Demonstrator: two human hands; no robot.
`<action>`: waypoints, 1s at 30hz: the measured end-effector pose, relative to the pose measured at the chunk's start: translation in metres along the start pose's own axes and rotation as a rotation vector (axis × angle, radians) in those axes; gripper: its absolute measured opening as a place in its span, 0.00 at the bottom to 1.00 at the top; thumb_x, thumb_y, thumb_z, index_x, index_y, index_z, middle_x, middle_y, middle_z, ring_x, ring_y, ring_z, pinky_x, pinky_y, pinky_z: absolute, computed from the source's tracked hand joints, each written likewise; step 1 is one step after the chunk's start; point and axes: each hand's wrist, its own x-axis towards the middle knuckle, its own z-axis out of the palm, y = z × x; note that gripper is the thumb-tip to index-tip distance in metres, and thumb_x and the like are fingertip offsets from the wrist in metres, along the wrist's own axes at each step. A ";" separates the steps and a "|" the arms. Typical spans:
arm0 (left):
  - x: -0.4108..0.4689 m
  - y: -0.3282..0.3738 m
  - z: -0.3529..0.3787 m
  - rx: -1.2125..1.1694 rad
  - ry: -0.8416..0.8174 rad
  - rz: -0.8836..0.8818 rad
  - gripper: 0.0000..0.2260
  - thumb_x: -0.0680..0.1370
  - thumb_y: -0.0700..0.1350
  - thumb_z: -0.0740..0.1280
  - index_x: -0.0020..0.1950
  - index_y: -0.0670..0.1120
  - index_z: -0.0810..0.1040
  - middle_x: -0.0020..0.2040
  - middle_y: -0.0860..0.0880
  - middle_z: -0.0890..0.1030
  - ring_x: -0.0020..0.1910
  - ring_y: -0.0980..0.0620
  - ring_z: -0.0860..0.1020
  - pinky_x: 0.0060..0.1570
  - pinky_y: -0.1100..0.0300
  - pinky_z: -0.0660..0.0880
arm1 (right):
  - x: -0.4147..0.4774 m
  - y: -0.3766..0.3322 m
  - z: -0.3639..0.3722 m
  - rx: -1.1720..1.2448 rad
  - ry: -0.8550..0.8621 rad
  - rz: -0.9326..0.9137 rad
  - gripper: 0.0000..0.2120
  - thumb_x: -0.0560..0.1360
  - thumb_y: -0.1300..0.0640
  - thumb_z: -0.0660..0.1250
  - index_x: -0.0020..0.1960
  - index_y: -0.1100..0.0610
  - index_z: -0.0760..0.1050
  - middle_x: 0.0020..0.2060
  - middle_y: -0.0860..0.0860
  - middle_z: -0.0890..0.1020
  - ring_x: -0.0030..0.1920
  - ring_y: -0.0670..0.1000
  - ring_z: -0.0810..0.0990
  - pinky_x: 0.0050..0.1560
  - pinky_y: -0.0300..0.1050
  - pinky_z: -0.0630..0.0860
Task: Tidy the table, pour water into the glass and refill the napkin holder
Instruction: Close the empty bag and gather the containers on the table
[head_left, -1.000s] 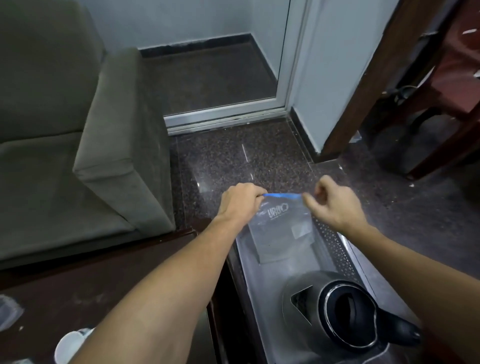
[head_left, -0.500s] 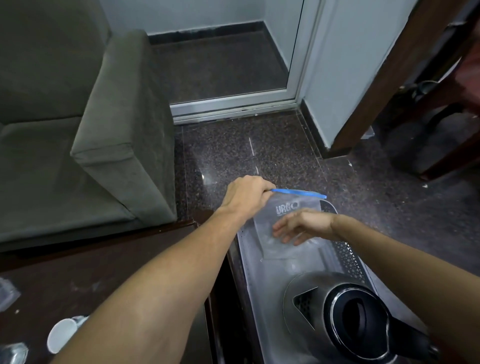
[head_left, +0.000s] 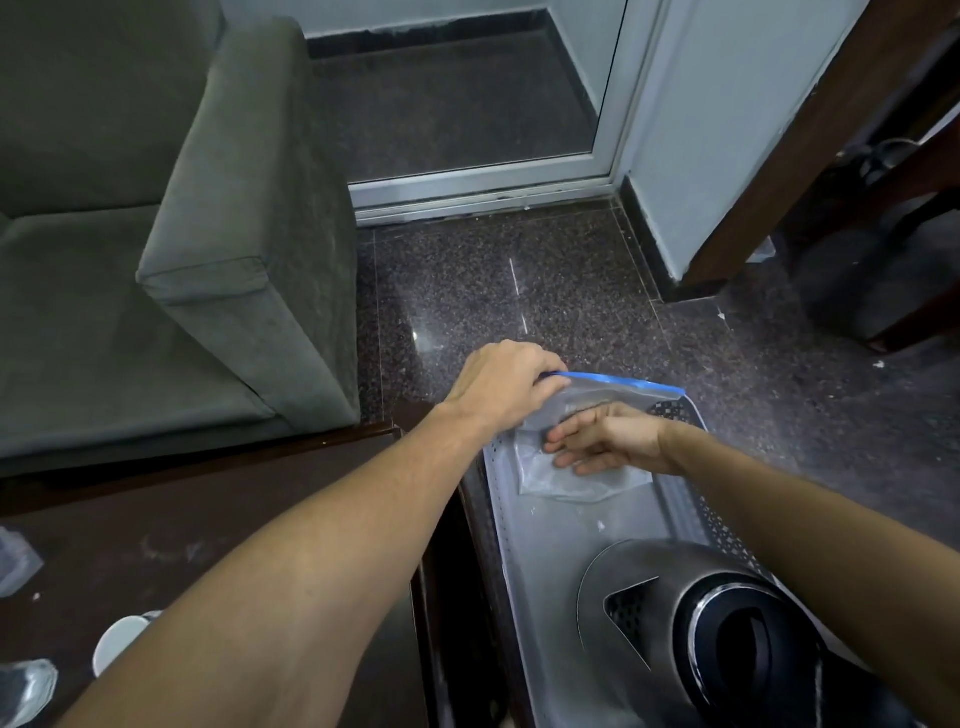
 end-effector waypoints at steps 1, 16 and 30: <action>-0.001 0.000 0.001 0.007 0.007 -0.005 0.12 0.82 0.55 0.64 0.60 0.55 0.84 0.53 0.53 0.86 0.54 0.49 0.82 0.56 0.49 0.78 | -0.001 -0.001 0.000 -0.024 -0.004 0.001 0.13 0.77 0.70 0.67 0.60 0.63 0.83 0.56 0.56 0.87 0.59 0.54 0.86 0.58 0.46 0.84; -0.019 0.000 0.008 0.065 0.014 -0.053 0.17 0.81 0.58 0.67 0.67 0.53 0.79 0.59 0.51 0.83 0.61 0.47 0.78 0.60 0.50 0.76 | -0.067 -0.037 -0.018 -0.564 0.346 -0.151 0.13 0.75 0.72 0.70 0.47 0.56 0.86 0.51 0.59 0.88 0.48 0.51 0.82 0.57 0.42 0.78; -0.072 -0.006 -0.060 0.105 0.127 -0.087 0.24 0.81 0.58 0.65 0.74 0.49 0.72 0.66 0.46 0.78 0.66 0.43 0.74 0.64 0.48 0.73 | -0.113 -0.119 0.033 -0.923 0.502 -0.048 0.17 0.73 0.69 0.63 0.33 0.56 0.83 0.25 0.52 0.83 0.28 0.53 0.84 0.25 0.40 0.75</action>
